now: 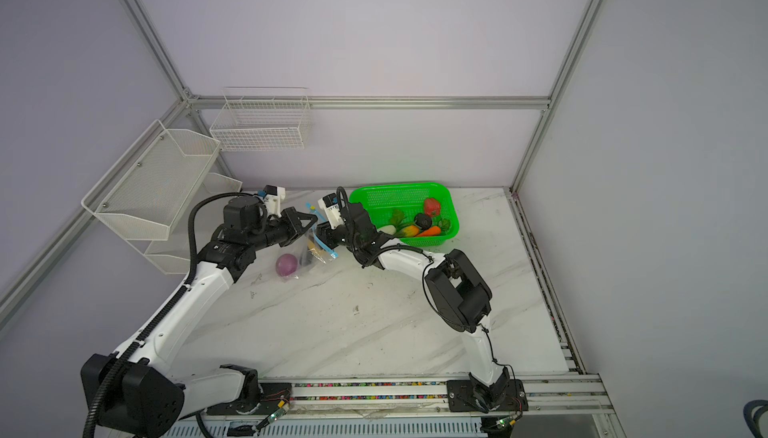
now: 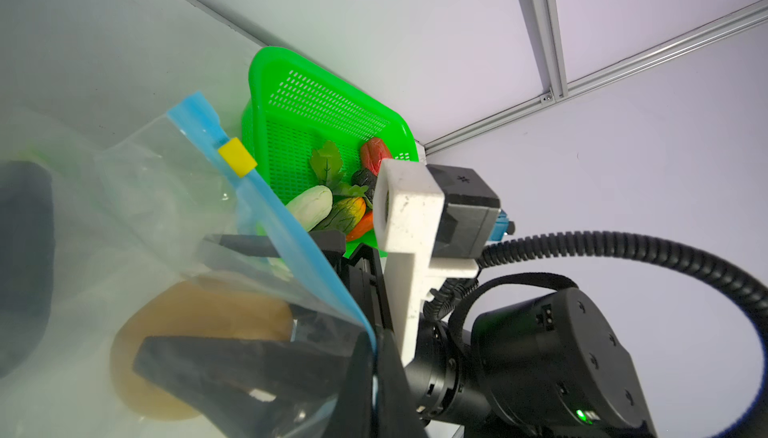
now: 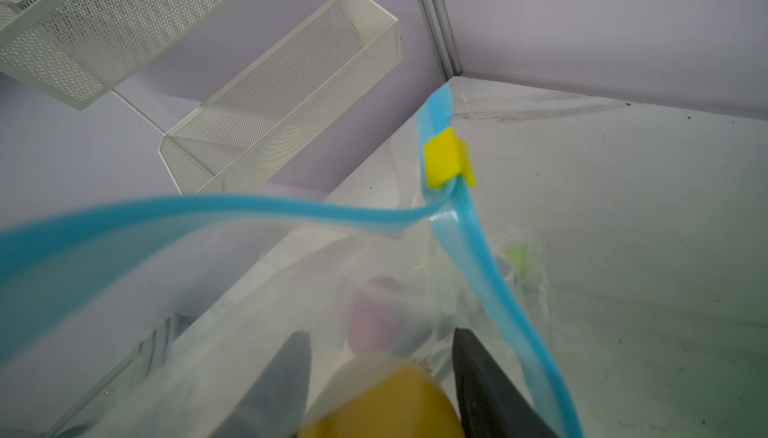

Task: Place the food in the zip-top bag and seal the zipper
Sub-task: 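Push the yellow potato down into the open bag with the right gripper, then open the right gripper inside the bag to release the potato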

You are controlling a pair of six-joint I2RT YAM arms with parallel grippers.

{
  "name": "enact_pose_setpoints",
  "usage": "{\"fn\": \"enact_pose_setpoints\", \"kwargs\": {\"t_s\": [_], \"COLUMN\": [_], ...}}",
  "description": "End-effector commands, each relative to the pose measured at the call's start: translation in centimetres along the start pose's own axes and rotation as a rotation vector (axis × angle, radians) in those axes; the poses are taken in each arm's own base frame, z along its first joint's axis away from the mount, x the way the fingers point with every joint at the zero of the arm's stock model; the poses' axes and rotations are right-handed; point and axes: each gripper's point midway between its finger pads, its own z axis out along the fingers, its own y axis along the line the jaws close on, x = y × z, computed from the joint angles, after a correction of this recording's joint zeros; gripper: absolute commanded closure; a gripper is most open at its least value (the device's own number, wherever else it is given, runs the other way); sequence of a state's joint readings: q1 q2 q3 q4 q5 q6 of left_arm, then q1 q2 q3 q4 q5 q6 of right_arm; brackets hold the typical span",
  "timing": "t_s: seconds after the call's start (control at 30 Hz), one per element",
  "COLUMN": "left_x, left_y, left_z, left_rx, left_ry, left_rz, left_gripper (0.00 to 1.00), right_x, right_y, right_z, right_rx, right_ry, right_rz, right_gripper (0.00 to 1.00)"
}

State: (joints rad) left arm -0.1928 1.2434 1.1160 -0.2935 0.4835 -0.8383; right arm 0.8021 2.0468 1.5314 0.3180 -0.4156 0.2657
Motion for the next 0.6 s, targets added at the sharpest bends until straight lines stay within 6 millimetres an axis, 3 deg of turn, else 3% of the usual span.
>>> {"fn": "enact_pose_setpoints", "kwargs": {"t_s": [0.0, 0.23, 0.57], "left_x": [-1.3, -1.2, -1.2], "left_y": [-3.0, -2.6, -1.9], "left_z": [-1.0, -0.7, -0.6], "left_rx": [0.081, 0.077, 0.063], "left_ry": [-0.044, -0.044, -0.051], "left_rz": [0.042, 0.038, 0.03], "left_gripper": [1.0, 1.0, 1.0], "right_x": [-2.2, -4.4, -6.1], "right_y": [1.4, 2.4, 2.1], "right_z": [-1.4, -3.3, -5.5], "right_rx": [-0.031, -0.046, 0.031], "right_ry": [-0.016, -0.046, -0.07], "right_rz": [-0.035, -0.024, -0.003], "right_gripper": [0.33, 0.14, 0.14]}}
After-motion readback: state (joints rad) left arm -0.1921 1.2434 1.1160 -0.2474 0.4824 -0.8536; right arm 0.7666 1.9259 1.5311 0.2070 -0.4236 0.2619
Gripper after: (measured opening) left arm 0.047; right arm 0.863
